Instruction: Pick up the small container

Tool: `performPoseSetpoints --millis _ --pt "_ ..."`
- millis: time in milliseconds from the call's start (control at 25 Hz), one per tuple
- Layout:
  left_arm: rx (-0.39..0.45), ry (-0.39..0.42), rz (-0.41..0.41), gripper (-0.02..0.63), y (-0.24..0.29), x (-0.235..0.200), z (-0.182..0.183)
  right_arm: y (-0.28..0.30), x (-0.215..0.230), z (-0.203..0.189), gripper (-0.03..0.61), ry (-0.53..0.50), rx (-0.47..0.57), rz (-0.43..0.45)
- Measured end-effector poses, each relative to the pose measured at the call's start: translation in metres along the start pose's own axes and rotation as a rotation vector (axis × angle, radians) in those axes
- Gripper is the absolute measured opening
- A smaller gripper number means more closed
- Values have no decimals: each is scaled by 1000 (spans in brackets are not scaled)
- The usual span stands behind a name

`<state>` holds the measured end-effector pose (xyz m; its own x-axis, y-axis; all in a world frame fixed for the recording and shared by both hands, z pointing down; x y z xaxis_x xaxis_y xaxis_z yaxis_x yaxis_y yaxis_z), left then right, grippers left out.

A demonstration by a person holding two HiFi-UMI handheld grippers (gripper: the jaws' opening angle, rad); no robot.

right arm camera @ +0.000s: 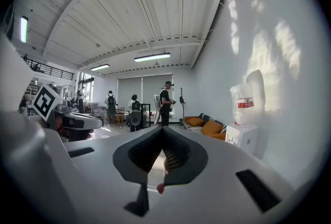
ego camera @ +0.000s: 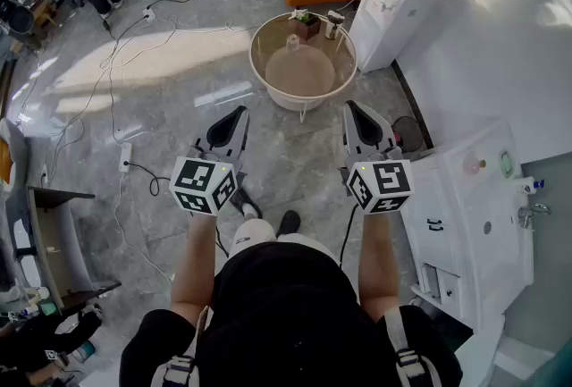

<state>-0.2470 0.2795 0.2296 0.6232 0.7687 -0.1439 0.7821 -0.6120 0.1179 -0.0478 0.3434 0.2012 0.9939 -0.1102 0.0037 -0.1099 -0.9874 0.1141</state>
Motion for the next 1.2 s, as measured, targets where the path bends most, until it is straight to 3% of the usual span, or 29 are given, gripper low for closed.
performPoseSetpoints --millis 760,1200 --pt "-1 17 -4 18 -5 10 -1 -17 9 -4 3 22 40 -26" --pt "-46 20 -17 18 14 10 -16 -10 23 -26 3 32 5 -20"
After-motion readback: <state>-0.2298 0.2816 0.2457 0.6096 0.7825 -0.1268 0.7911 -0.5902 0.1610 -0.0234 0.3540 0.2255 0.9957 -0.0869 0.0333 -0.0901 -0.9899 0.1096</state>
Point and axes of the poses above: the fingertips, and each gripper's own axes: y forward along the fingers, x to its right, z out of its top, the point moved 2 cm from there along -y, backward along the fingers, and after that the axes turned 1 degree about -z, right-handed, at the moved point
